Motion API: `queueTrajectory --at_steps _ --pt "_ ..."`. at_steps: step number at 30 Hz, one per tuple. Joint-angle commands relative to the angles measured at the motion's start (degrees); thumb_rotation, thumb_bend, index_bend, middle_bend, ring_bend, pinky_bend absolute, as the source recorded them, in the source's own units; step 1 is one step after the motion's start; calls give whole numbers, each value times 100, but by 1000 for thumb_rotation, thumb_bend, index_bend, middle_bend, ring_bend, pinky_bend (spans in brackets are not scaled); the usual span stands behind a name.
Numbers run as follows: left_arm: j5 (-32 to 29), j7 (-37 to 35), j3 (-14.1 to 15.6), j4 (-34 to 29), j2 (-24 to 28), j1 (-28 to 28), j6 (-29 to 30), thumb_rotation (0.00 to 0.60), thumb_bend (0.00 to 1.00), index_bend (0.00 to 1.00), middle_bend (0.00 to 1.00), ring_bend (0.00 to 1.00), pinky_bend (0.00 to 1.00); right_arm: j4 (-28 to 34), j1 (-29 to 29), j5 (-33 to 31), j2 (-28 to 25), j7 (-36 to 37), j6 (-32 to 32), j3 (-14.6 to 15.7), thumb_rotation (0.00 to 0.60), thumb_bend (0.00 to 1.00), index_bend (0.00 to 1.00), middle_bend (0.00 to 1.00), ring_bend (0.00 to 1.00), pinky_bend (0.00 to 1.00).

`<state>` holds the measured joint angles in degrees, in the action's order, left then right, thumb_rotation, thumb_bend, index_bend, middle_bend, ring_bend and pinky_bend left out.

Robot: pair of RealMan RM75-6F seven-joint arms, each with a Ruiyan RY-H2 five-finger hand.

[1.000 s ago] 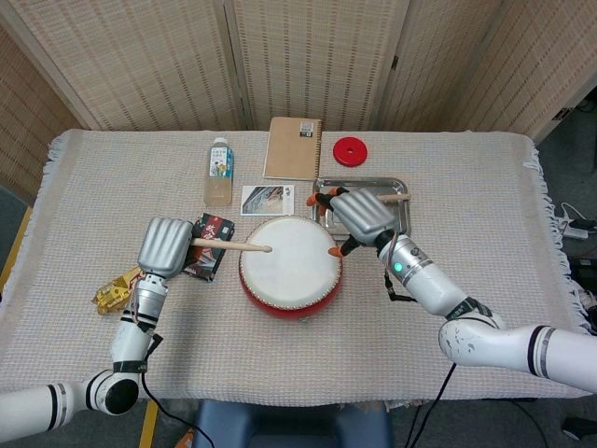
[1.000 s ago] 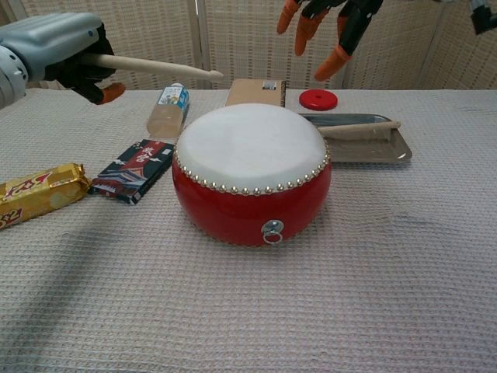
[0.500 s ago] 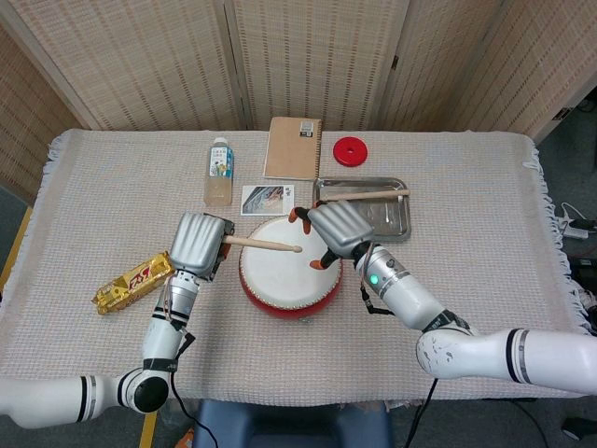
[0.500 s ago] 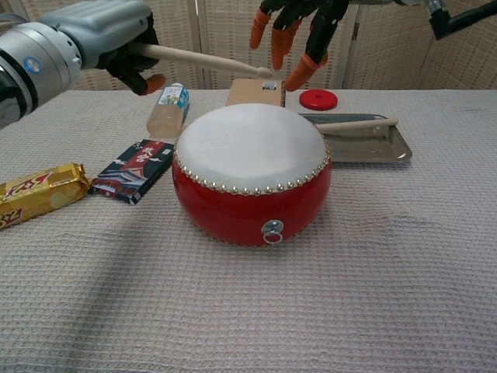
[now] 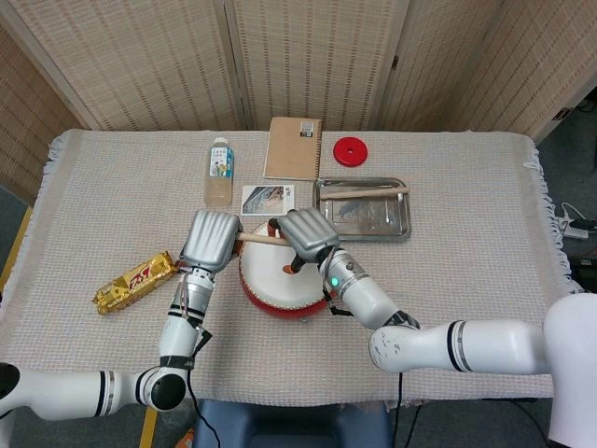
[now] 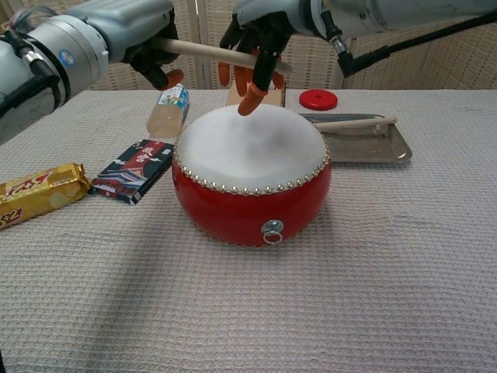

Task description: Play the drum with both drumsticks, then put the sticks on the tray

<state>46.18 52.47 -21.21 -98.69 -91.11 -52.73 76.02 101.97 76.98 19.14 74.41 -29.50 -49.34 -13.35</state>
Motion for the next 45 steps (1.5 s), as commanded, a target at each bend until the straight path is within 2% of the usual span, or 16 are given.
queueTrajectory --at_steps 1,9,14,21,25,32,35,38,42,45 --pt "-8 23 31 26 -37 -31 43 600 465 986 1000 1000 1000 -104 114 -134 163 -96 -156 -24 600 71 515 538 347 570" --pt "119 50 171 131 -100 -51 170 600 464 987 1000 1000 1000 -217 192 -263 432 -175 -452 -72 600 114 648 655 451 606" --pt "224 54 250 192 -137 -74 175 600 465 987 1000 1000 1000 -273 183 -209 607 -194 -660 -125 600 189 726 771 578 663" --pt "313 71 321 257 -184 -77 210 600 465 986 1000 1000 1000 -288 147 -126 689 -254 -848 -193 600 224 798 830 642 703" --pt "515 133 460 312 -203 -63 276 600 465 977 1000 999 1000 -326 67 2 728 -208 -897 -232 600 236 890 876 693 743" --pt "859 161 661 416 -184 -7 309 600 461 909 1000 950 1000 -370 -62 271 746 -194 -919 -244 600 235 997 915 743 779" --pt "965 153 703 424 -166 16 301 600 457 852 996 917 1000 -391 -100 365 766 -216 -927 -241 600 236 1000 929 761 789" --pt "1069 132 728 400 -143 43 303 600 452 744 932 854 1000 -411 -137 442 787 -235 -941 -242 600 236 1000 941 777 798" --pt "1153 142 743 382 -114 61 274 600 441 559 773 720 998 -442 -182 486 811 -248 -915 -249 600 235 1000 946 785 802" --pt "1148 150 726 368 -100 69 231 600 425 409 611 574 913 -463 -199 483 825 -298 -898 -242 600 235 1000 949 788 803"
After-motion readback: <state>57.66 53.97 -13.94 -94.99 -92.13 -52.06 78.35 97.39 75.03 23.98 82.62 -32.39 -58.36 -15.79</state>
